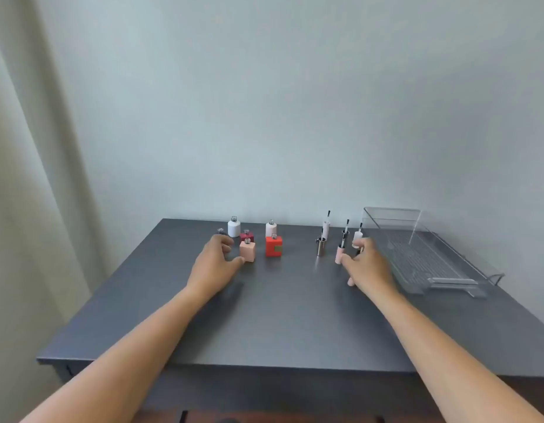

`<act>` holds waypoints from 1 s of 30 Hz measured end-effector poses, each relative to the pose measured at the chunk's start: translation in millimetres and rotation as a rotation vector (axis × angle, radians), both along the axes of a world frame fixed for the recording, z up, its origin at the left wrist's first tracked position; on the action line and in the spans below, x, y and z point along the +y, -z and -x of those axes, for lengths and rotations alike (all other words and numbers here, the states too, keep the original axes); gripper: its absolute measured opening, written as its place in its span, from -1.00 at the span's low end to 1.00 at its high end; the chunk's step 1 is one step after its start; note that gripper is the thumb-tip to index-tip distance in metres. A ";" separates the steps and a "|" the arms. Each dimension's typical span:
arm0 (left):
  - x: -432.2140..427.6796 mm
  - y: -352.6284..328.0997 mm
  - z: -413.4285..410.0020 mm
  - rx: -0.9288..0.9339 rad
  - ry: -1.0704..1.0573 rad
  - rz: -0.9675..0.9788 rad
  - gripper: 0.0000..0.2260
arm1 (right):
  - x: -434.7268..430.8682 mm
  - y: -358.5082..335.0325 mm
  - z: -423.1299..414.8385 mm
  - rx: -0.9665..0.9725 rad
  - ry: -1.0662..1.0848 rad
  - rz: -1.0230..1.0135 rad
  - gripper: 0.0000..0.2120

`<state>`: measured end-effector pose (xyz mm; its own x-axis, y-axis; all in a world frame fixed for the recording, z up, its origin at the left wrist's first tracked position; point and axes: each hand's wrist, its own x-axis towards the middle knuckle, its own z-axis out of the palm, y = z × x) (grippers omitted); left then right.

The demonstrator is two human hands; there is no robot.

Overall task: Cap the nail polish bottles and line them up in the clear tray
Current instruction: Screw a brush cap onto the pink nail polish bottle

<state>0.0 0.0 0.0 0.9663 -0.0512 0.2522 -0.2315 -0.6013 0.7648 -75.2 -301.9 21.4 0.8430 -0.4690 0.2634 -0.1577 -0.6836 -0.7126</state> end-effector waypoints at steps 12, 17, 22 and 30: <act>-18.0 -4.1 -21.3 0.048 0.035 -0.022 -0.65 | 4.9 -4.5 -23.8 0.173 -0.002 0.102 -0.88; -15.6 -4.5 -17.9 0.069 0.032 0.044 -0.77 | 3.9 -2.3 -23.6 0.154 0.006 0.067 -0.86; -20.5 -13.1 -2.4 0.068 0.040 0.155 -0.82 | 16.6 -14.4 -11.6 0.008 -0.059 -0.091 -0.84; -44.4 -42.2 36.0 0.043 0.191 0.380 -0.85 | 58.0 -41.5 7.1 -0.188 -0.411 -0.312 -0.93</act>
<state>-36.0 -44.4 42.2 0.9585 -0.1418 0.2472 -0.2743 -0.2238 0.9352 -82.3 -243.9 62.9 0.9250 -0.1912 0.3285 0.2274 -0.4143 -0.8813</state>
